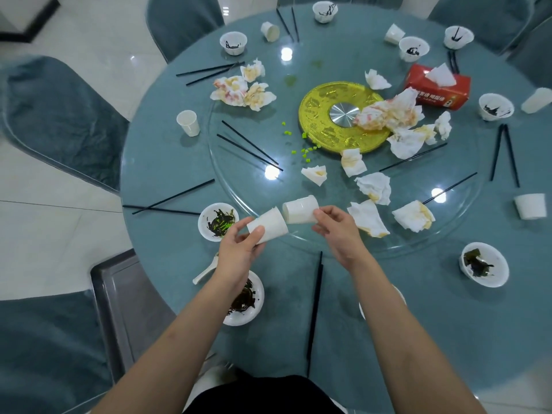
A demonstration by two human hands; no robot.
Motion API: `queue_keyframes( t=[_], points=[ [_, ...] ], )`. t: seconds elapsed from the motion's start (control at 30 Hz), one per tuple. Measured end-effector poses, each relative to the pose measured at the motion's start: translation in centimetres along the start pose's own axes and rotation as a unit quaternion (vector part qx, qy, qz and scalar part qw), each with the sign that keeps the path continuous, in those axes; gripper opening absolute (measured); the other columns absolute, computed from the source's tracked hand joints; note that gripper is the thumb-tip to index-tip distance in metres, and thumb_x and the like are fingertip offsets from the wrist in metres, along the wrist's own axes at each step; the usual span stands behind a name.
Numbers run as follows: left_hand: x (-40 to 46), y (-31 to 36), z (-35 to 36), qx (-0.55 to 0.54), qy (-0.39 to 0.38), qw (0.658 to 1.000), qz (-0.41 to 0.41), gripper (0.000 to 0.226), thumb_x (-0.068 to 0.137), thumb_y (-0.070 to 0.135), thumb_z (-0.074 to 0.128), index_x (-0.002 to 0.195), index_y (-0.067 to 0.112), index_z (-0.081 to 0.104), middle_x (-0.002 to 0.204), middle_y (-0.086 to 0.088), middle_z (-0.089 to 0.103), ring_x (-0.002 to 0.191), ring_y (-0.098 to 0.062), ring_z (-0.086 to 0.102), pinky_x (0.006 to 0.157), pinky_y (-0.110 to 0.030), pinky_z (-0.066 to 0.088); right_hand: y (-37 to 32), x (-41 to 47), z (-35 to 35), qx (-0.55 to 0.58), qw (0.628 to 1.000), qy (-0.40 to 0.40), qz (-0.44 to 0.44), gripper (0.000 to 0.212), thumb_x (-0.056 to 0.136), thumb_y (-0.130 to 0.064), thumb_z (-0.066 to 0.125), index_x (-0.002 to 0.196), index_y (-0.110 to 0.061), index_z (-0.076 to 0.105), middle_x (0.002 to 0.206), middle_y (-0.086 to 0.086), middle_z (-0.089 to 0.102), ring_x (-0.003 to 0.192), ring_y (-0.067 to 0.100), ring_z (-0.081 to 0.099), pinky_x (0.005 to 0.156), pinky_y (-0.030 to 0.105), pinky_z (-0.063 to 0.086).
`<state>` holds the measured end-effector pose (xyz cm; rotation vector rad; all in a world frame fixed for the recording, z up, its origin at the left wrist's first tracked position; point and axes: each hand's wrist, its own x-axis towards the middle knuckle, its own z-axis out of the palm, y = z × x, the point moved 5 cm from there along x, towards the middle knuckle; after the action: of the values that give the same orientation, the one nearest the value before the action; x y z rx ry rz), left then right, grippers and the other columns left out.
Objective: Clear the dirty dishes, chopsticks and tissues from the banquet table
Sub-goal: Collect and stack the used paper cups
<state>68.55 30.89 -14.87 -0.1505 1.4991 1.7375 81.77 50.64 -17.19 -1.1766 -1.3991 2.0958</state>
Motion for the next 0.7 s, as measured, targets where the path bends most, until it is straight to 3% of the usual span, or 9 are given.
queue_keyframes(
  t=[0.2,0.33,0.47,0.6,0.7],
  points=[
    [-2.2,-0.1,-1.7,0.008,0.003,1.000,0.015,0.036,0.093,0.012,0.074,0.127,0.017,0.063,0.115,-0.013,0.069,0.117,-0.026,0.069,0.101,-0.036,0.056,0.4,-2.6,3.4,0.001,0.997,-0.082,0.015,0.011,0.099,-0.012,0.065,0.089,-0.014,0.065,0.093,0.002,0.066,0.091,0.015,0.059,0.083,0.032,0.048],
    [-4.0,0.6,-3.7,0.002,0.012,0.999,0.036,0.038,0.094,0.011,0.073,0.129,0.017,0.062,0.106,-0.008,0.072,0.106,-0.020,0.072,0.094,-0.031,0.058,0.7,-4.4,6.5,-0.013,0.991,-0.130,0.012,0.008,0.097,-0.010,0.067,0.100,-0.017,0.065,0.099,0.000,0.067,0.095,0.015,0.060,0.084,0.031,0.048],
    [-6.1,1.4,-7.0,-0.006,0.026,0.998,0.052,0.038,0.093,0.011,0.074,0.128,0.017,0.061,0.107,-0.010,0.074,0.105,-0.024,0.072,0.095,-0.037,0.058,1.2,-6.6,10.2,-0.003,0.985,-0.170,0.019,0.022,0.095,-0.008,0.069,0.115,-0.013,0.061,0.116,0.011,0.067,0.104,0.019,0.063,0.093,0.035,0.053],
    [-9.3,2.6,-11.2,-0.034,0.042,0.996,0.076,0.036,0.093,0.005,0.071,0.126,0.015,0.059,0.092,0.000,0.078,0.087,-0.018,0.076,0.076,-0.027,0.060,2.0,-9.6,14.9,-0.008,0.978,-0.208,0.017,0.044,0.082,-0.019,0.080,0.121,-0.011,0.061,0.129,0.019,0.065,0.111,0.023,0.065,0.104,0.043,0.052],
    [-12.3,3.5,-15.4,-0.051,0.068,0.992,0.095,0.045,0.091,0.008,0.075,0.132,0.012,0.059,0.107,-0.009,0.073,0.098,-0.021,0.074,0.091,-0.034,0.058,2.8,-12.7,19.2,-0.026,0.968,-0.250,0.018,0.049,0.081,-0.020,0.080,0.126,-0.013,0.061,0.131,0.014,0.067,0.115,0.026,0.066,0.104,0.042,0.052]
  ],
)
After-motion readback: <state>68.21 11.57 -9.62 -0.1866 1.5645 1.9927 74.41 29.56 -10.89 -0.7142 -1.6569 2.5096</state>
